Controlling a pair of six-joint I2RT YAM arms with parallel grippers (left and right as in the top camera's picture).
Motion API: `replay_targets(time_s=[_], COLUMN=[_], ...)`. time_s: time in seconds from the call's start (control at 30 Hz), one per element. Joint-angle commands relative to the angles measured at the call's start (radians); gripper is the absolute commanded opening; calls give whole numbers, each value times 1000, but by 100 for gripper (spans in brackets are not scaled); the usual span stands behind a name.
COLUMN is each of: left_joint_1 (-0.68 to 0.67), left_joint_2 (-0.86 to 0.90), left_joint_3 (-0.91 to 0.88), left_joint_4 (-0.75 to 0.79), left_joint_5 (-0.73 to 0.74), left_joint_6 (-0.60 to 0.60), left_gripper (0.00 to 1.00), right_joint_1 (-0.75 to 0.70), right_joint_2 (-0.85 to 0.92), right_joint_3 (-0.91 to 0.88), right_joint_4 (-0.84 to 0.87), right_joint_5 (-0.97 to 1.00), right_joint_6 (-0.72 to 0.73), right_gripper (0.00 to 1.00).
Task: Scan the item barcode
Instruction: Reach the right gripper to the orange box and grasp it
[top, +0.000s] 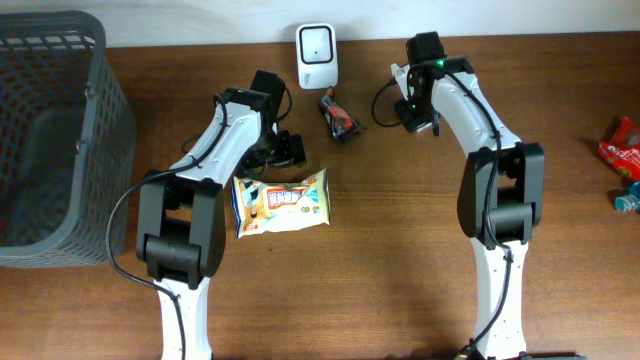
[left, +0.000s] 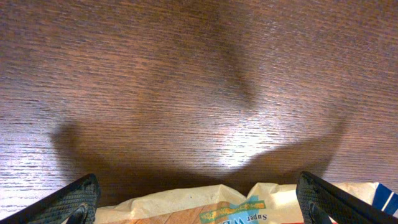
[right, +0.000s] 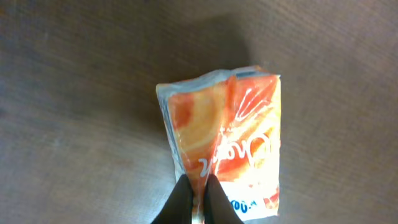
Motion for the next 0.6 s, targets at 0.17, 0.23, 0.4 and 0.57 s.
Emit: replay_targets(time_s=[0.17,0.23,0.4,0.57], left_joint_1=[-2,-2,-2,-2], left_joint_2=[-2,-2,-2,-2], left_joint_3=[-3,-3,-3,-3], left_joint_4=[-1,-1,-1,-1], left_joint_5=[-5,-5,-5,-5], left_joint_6=[6,6,6,6], left_gripper=[99,99,99,99], right_joint_1=[-27,-27,-36,-101], right_joint_2=[5,6,6,6], right_joint_3=[353,327,83,-77], right_joint_4=[-443,-502,-467,-372], right_joint_5=[-776,-821,-937,-738], right_joint_6=[135,135,138,245], right_gripper=[4,4,4,6])
